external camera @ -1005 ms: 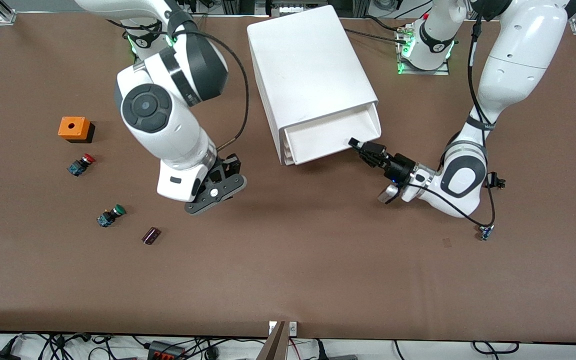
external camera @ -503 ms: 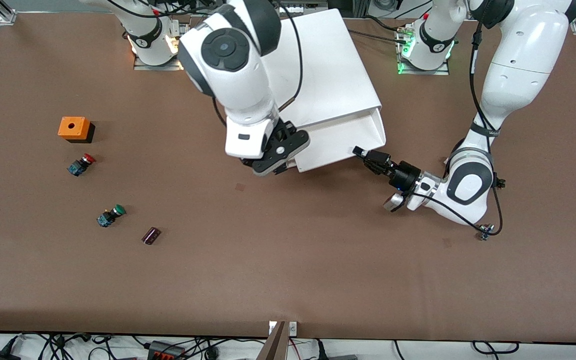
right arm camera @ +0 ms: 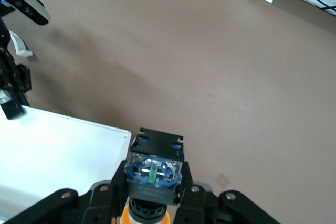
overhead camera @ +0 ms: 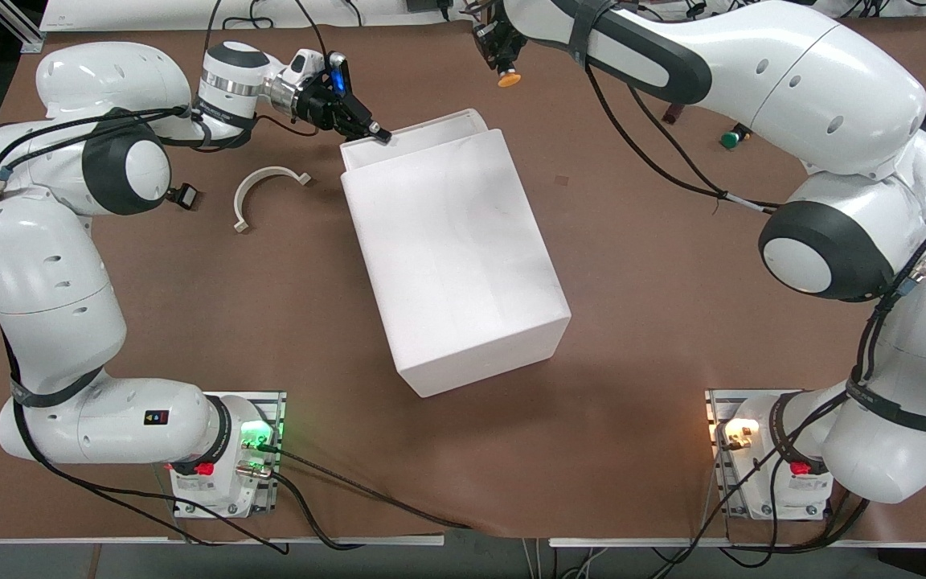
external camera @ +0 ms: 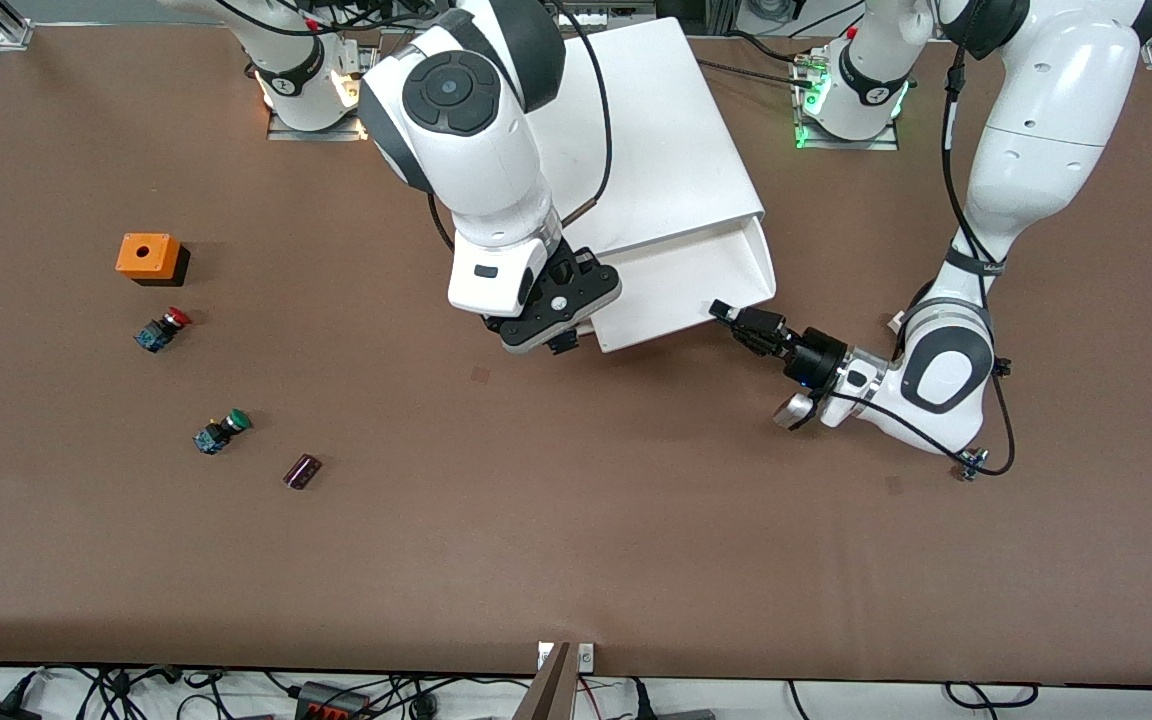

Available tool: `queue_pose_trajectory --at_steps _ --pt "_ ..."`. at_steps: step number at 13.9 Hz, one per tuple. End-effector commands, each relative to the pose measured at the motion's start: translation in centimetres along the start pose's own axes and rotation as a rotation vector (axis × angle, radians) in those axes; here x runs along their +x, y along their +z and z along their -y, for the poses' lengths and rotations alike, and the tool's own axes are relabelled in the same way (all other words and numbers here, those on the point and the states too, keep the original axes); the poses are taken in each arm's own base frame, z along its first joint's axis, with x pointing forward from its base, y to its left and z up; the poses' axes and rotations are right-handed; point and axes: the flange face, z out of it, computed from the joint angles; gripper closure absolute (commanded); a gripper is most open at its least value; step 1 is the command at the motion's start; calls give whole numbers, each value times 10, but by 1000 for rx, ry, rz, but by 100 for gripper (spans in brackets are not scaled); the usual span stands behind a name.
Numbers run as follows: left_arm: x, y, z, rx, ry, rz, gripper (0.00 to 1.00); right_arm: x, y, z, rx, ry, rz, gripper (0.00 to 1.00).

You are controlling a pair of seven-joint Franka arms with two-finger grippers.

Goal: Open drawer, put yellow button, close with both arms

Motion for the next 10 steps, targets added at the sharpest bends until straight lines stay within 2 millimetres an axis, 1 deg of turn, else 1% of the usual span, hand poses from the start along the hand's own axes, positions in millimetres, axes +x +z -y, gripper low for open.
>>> queue_pose_trajectory --at_steps 1,2,3,4,5,6,8,9,10 --pt "12 -29 9 80 -64 -40 97 4 -2 23 25 72 -42 100" --pt "13 -28 11 79 -75 -39 95 3 -3 31 26 79 -50 100" --pt "13 -28 10 80 -81 -41 70 3 -2 35 27 78 -55 100" --pt "14 -27 8 79 -85 -43 3 3 -3 35 27 79 -61 100" --pt "14 -30 4 78 -84 -48 0 3 -3 35 29 80 -62 100" --pt "13 -36 -4 82 -91 -57 0 4 -4 38 34 76 -75 100" --pt "16 -51 -35 101 -185 -77 0 2 0 52 43 61 -83 100" --pt "14 -58 -57 134 -232 -79 0 0 5 62 47 68 -79 100" --pt "13 -62 -78 179 -255 -79 0 -3 13 79 55 92 -80 100"
